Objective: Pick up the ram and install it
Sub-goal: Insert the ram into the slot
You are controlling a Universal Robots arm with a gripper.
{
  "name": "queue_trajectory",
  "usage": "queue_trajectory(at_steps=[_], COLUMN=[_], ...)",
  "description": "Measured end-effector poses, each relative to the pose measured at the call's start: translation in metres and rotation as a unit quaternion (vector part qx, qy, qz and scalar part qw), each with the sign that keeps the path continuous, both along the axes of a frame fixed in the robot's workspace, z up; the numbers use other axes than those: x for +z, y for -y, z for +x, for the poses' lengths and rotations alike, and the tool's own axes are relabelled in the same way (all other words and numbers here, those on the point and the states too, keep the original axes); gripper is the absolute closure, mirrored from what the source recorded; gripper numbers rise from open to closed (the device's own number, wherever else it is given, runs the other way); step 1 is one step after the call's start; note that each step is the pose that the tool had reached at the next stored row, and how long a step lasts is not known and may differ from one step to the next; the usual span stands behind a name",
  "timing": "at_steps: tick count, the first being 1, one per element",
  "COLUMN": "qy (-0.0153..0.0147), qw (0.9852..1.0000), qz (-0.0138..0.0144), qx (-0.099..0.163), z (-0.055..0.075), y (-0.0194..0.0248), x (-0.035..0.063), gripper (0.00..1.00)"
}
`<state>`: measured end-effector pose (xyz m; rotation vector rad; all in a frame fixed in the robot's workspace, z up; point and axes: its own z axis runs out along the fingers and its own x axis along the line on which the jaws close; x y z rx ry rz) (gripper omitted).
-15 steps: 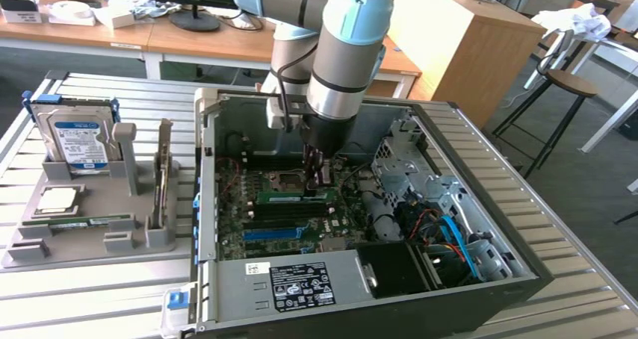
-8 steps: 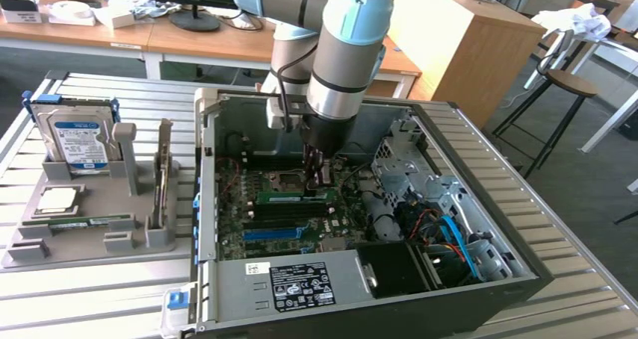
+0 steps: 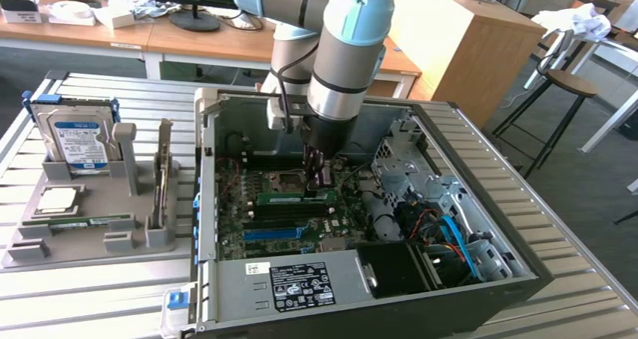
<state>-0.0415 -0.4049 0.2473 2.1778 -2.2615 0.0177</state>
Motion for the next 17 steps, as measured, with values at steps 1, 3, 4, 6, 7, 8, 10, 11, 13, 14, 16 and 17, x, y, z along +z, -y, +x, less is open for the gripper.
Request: queue_trajectory(at_steps=[1, 3, 4, 6, 7, 8, 10, 11, 13, 14, 16, 17], qy=[0.0, 0.0, -0.0003, -0.0024, -0.0042, -0.0049, -0.0049, -0.0049, -0.0052, -0.0064, -0.0096, -0.0096], qw=[1.0, 1.0, 1.0, 1.0, 1.0, 1.0, 1.0, 1.0, 1.0, 1.0, 1.0, 1.0], qz=[0.0, 0.0, -0.0001, -0.0001, 0.0, 0.0, 0.0, 0.0, 0.0, 0.0, -0.0001, -0.0001], qx=[0.0, 0.0, 0.0, 0.0, 0.0, 0.0, 0.0, 0.0, 0.0, 0.0, 0.0, 0.0], z=[0.0, 0.0, 0.0002, 0.0015, 0.0024, 0.0026, 0.0026, 0.0026, 0.0026, 0.0029, 0.0028, 0.0028], y=[0.0, 0.0, 0.0001, 0.0001, 0.0001, 0.0001, 0.0001, 0.0001, 0.0001, 0.0, 0.0001, 0.0001], x=[0.0, 0.0, 0.0, 0.0001, 0.0, 0.0, 0.0, 0.0, 0.0, 0.0, 0.0001, 0.0], gripper=[0.89, 0.89, 0.89, 0.89, 0.89, 0.89, 0.89, 0.89, 0.89, 0.89, 0.89, 0.89])
